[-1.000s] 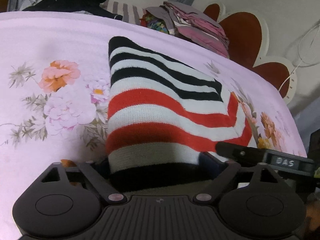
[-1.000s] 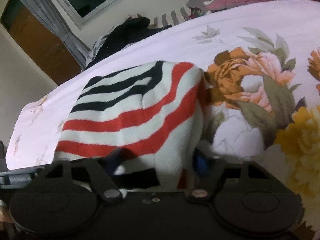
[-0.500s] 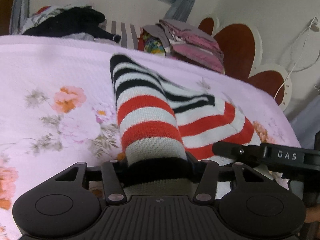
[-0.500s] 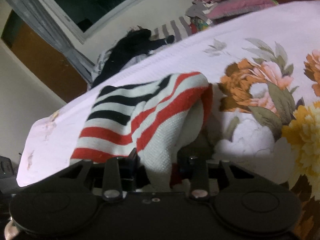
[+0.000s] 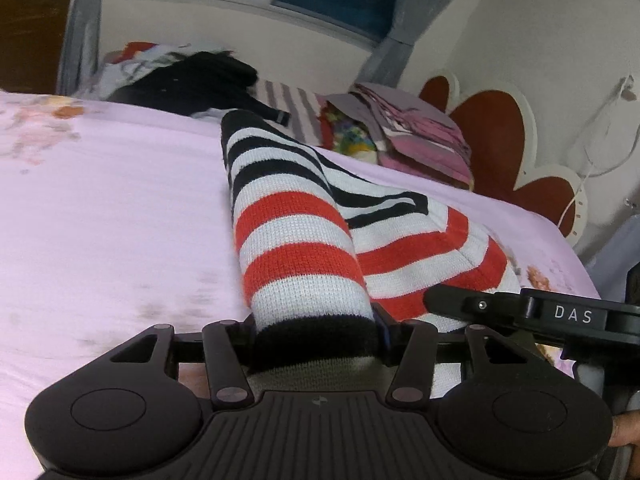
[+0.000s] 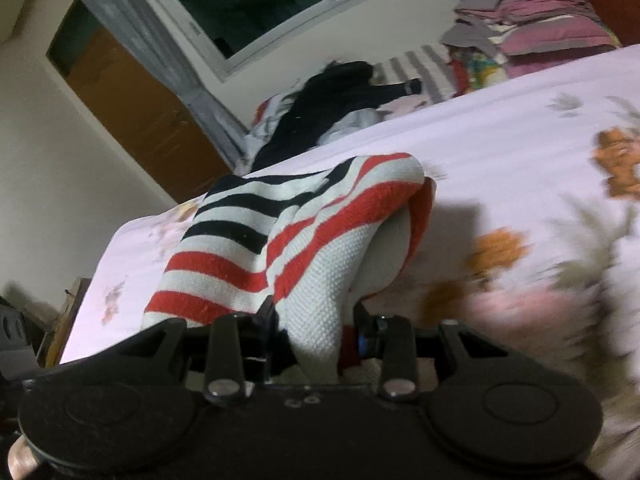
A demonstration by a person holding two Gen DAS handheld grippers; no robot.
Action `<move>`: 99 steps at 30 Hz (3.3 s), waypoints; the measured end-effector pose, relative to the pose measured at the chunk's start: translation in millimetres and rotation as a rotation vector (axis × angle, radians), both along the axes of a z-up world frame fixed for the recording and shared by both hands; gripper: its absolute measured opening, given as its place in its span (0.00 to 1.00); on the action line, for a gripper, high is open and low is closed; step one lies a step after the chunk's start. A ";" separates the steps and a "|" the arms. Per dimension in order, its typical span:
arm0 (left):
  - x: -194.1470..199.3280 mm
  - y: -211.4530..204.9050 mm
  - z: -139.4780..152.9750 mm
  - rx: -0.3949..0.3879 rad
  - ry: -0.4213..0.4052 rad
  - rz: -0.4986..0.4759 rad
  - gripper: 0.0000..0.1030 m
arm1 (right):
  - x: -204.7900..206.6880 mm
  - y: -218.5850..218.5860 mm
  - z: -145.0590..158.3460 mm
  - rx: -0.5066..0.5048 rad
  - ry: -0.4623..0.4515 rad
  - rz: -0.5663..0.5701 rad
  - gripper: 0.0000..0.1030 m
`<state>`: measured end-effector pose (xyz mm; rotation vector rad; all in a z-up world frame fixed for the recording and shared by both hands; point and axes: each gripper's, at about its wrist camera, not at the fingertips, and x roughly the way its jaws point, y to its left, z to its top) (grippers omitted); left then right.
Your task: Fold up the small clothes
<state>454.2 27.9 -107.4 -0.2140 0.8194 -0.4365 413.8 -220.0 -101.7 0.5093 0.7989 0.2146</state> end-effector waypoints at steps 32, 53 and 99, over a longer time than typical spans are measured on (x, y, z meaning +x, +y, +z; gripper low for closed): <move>35.2 178.2 -44.5 0.098 -0.090 0.097 0.67 | 89.1 175.3 -53.2 -0.169 0.110 -0.075 0.45; -6.9 173.2 -35.6 0.202 -0.077 0.052 0.68 | 8.4 199.9 -24.6 -0.314 0.020 -0.060 0.39; -24.9 193.2 -65.6 0.187 0.159 0.181 1.00 | -28.1 197.1 -78.3 -0.376 0.231 -0.207 0.68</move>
